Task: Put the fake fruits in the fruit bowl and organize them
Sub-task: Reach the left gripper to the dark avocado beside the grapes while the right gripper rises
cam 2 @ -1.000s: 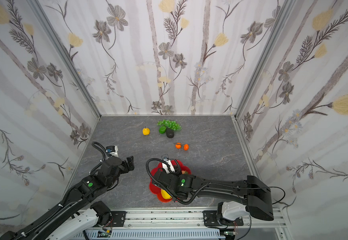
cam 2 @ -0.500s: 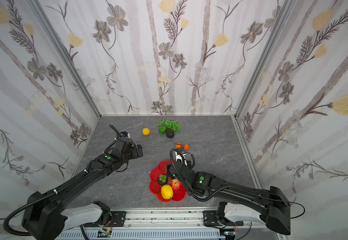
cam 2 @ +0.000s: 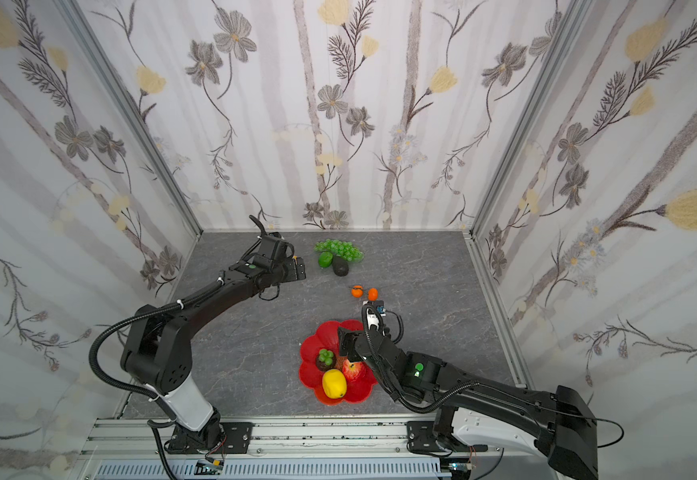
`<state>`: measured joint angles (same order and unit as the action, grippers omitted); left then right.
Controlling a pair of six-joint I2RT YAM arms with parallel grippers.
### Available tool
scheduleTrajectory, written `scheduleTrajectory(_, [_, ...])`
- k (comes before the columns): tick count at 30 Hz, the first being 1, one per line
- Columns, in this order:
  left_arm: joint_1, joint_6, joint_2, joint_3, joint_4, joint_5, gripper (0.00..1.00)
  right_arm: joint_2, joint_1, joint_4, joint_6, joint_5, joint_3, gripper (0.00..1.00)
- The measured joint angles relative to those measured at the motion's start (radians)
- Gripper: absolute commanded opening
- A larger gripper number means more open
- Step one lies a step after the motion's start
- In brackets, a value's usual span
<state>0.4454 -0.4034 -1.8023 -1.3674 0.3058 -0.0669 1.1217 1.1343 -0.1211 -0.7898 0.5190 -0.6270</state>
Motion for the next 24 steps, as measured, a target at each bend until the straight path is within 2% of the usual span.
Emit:
scheduleTrajectory(6, [0.065, -0.028, -0.217, -0.245, 0.081, 0.074, 0.95, -0.057, 0.003, 0.008, -0.085, 0.004, 0.065, 0.88])
scheduleTrajectory(10, [0.105, -0.064, -0.325, -0.366, 0.119, 0.084, 0.94, -0.093, 0.005, 0.03, -0.133, 0.01, 0.098, 0.88])
scheduleTrajectory(19, [0.167, -0.117, -0.531, -0.604, 0.211, 0.024, 0.93, -0.119, 0.008, 0.042, -0.182, 0.015, 0.126, 0.89])
scheduleTrajectory(24, [0.187, -0.132, -0.628, -0.731, 0.267, -0.031, 0.87, -0.114, 0.008, 0.042, -0.185, 0.014, 0.13, 0.9])
